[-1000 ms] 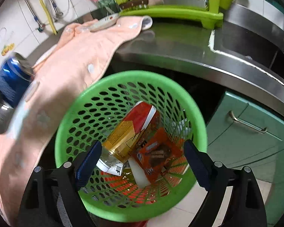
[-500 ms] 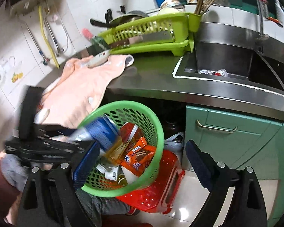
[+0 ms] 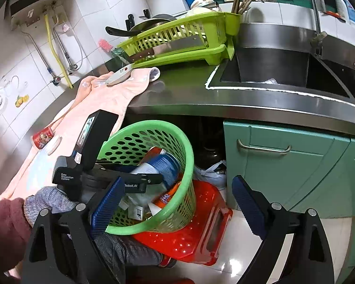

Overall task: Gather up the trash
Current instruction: 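Lower the blue-white can into the basket with the left tool and release it, then move both tools back over the towel toward the red cup and white lid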

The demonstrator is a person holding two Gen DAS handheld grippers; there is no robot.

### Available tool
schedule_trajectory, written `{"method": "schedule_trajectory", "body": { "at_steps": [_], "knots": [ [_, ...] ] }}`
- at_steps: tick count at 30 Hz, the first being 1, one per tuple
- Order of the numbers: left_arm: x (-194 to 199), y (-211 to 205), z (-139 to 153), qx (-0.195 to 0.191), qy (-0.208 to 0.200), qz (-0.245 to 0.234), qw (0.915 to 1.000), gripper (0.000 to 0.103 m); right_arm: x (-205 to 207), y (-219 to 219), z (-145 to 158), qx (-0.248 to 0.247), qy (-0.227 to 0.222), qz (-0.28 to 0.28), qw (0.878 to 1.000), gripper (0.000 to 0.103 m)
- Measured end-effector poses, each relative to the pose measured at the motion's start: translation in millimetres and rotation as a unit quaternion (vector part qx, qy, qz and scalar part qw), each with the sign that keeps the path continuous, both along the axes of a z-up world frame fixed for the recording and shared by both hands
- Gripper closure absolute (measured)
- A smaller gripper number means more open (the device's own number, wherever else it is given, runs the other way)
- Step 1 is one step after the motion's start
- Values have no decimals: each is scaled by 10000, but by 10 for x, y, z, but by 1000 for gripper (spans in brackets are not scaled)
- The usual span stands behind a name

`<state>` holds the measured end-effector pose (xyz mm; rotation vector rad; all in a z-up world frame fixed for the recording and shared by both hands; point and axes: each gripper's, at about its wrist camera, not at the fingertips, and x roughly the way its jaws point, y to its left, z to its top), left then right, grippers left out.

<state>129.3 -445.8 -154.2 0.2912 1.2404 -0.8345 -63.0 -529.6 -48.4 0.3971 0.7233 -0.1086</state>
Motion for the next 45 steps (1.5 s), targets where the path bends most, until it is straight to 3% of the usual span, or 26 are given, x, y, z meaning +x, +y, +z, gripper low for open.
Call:
{"method": "schedule_trajectory", "body": {
  "at_steps": [5,12,25,34,45],
  "knots": [
    [-12,3,-13,-46,-64,-4,10000,33,3,40,-4,10,23,4,10000,14],
    [13,260,227,-349,-146,51,9993,33,83,169,133,-96,-101,137,9998,14],
    [236,1480,903,-650,-626,782,9928,33,543,747,366,-238,-297,791,9961,14],
    [460,2786,1216,-601,-1089,1763,9764,33,1148,1593,364,-265,-270,1763,9836,14],
    [738,4292,1318,-380,-1393,3018,9424,33,1888,2769,276,-346,-179,2863,9573,14]
  ]
}}
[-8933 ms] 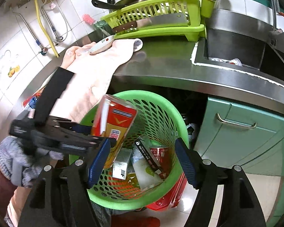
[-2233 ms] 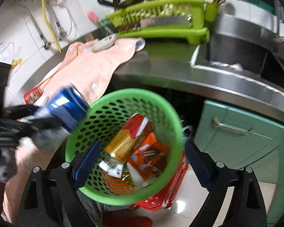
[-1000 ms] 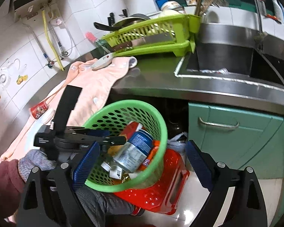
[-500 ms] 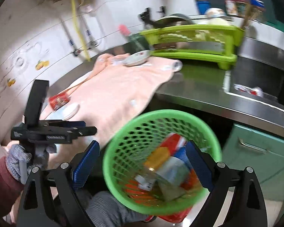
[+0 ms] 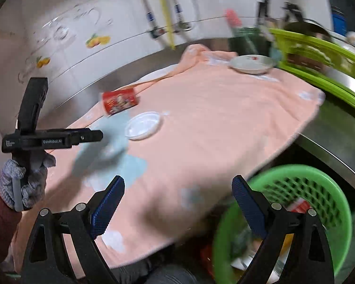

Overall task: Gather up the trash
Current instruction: 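Move both tools back over the towel toward the red cup and white lid, then grasp the red cup with the left tool while the right tool grasps the white lid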

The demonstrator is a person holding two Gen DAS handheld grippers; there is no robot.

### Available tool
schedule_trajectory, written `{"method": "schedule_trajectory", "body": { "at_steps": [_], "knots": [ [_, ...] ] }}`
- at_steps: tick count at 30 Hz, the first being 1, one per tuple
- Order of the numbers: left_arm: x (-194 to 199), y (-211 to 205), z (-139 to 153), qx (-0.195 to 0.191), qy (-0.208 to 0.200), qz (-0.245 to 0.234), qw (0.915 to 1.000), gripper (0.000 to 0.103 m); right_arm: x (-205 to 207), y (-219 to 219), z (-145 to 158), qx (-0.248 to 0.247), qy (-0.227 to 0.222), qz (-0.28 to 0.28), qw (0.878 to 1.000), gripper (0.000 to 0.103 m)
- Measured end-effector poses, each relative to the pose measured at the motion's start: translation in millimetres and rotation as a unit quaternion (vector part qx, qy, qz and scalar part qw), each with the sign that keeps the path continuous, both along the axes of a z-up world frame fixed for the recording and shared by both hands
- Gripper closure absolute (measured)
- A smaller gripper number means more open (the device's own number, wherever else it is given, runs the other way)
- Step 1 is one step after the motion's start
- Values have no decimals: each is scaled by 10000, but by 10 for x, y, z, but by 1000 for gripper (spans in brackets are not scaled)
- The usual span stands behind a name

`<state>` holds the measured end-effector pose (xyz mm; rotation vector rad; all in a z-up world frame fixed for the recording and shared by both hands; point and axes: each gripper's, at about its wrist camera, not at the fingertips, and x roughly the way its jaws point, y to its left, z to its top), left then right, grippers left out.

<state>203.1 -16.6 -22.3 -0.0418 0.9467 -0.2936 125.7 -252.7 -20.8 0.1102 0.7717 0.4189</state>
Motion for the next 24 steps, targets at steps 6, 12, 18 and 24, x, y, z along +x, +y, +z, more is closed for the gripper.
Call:
{"method": "schedule_trajectory", "body": {
  "at_steps": [6,12,18,24],
  "knots": [
    [206,587,-18,134,-105,588,9981,33,422,533,-105,-86,111,448,9989,14],
    [546,1067,-46,36,-189,1076,9940,33,842,990,-212,-416,116,730,9964,12],
    [853,1282,-79,-61,-206,1233,9921,33,1223,1254,-361,-639,247,822,9943,11],
    [1089,1329,-89,-144,-261,1199,9923,33,1443,1397,-498,-900,350,813,9920,9]
  ]
}}
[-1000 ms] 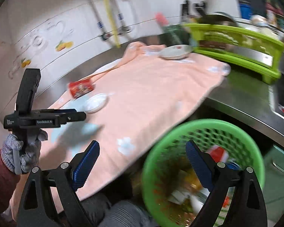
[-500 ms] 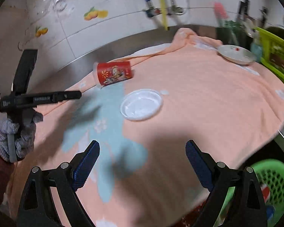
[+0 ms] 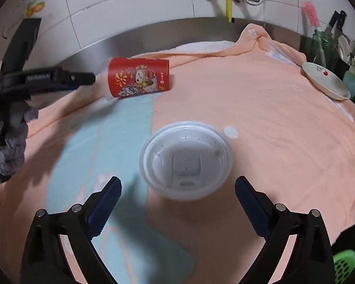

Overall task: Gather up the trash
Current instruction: 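Grasp the red cup with the left tool while the right tool grasps the white lid, then carry the red cup toward the basket with the left tool while the right tool carries the lid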

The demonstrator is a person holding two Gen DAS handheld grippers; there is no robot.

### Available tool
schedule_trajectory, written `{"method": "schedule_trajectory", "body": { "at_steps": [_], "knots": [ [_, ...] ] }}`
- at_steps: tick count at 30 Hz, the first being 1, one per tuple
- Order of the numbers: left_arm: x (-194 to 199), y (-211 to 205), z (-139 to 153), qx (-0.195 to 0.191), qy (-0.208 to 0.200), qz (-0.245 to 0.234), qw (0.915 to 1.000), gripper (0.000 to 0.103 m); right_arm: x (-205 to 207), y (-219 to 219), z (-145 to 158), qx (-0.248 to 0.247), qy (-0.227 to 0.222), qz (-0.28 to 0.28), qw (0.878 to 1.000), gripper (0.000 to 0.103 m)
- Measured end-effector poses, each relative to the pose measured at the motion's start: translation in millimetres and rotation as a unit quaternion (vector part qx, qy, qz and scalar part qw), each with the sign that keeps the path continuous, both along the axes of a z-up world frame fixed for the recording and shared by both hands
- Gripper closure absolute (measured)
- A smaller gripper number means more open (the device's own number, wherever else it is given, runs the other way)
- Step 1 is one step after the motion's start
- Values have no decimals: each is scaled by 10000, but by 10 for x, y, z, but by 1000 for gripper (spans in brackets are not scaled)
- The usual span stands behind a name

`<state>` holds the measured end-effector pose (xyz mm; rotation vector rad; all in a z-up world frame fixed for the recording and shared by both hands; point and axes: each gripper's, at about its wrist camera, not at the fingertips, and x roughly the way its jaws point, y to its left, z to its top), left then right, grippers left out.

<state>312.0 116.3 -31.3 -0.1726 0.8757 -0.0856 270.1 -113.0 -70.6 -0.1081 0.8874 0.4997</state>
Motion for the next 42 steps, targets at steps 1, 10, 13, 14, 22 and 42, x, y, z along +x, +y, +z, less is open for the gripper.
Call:
{"method": "schedule_trajectory", "body": {
  "at_steps": [1,10,13,14,22,42],
  "knots": [
    [27,3,-4,28,-4,1,10000,33,43,17,-23,-15,13,1,10000,9],
    [279,-4,-46,10,-32,-14,10000,33,281,155,-159,-290,182,-12,9994,9],
    [362,-51,-63,41,-43,-75,10000,33,319,166,-178,-291,208,-26,9994,9],
    [386,-58,-73,45,-28,-78,10000,33,323,167,-176,-274,211,-21,9994,9],
    [560,-57,-145,-490,-2,-100,9987,58,340,178,-155,-307,150,-61,9994,12],
    [-197,-409,104,-786,-406,-722,9935,99,-351,-189,224,106,-222,-206,9995,13]
  ]
}}
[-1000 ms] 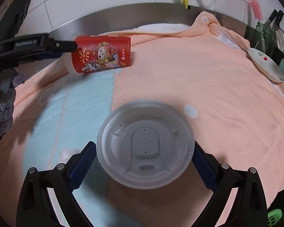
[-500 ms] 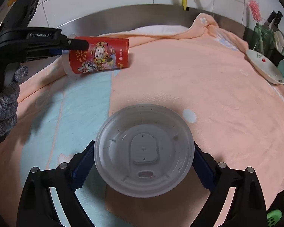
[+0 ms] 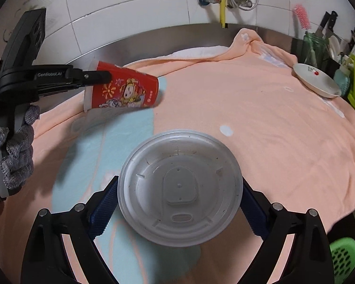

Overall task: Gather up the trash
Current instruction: 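Carry the red cup toward the basket with the left tool while the right tool carries the lid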

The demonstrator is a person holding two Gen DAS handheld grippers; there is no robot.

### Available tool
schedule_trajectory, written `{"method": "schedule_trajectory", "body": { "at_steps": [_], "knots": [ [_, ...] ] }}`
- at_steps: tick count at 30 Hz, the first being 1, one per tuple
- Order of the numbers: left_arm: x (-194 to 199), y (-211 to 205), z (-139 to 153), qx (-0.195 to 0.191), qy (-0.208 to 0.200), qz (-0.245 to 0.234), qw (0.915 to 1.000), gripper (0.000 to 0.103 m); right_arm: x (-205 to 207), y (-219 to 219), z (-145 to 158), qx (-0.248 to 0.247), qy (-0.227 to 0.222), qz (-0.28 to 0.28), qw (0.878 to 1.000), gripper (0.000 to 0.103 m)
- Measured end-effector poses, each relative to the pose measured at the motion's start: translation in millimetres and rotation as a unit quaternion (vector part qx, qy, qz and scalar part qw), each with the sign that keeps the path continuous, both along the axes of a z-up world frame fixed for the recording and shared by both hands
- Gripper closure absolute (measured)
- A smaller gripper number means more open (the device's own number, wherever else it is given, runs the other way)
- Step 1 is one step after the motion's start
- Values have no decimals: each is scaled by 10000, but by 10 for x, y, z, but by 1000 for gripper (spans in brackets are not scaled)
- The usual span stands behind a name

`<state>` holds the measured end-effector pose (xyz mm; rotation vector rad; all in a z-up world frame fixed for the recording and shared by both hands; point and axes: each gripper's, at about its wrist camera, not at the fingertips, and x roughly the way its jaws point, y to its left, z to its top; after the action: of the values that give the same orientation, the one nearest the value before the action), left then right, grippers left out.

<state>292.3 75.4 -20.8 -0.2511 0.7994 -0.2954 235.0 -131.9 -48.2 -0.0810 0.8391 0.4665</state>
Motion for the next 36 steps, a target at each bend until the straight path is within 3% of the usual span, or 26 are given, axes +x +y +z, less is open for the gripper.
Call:
{"method": "schedule_trajectory", "body": {
  "at_steps": [6,14,20,26,36],
  "knots": [
    [-425,-228,142,-247,-178,-397,9988,99,-481,-447,89,135,-91,-372,9992,13],
    [-946,-888,313,-475,-385,-1231,9905,99,-1251,-1567,144,-65,-129,-1506,9885,13],
    [-1213,-1472,384,-652,-452,-1872,9791,99,-1657,-2274,-94,8,307,-2091,9774,13],
    [-1325,-2009,328,-593,-338,-2306,9707,99,-1848,-2373,-374,80,537,-2184,9744,12],
    [-1356,-2523,237,-510,-172,-2720,9608,99,-1746,-2417,-605,244,813,-2203,9717,12]
  ]
}}
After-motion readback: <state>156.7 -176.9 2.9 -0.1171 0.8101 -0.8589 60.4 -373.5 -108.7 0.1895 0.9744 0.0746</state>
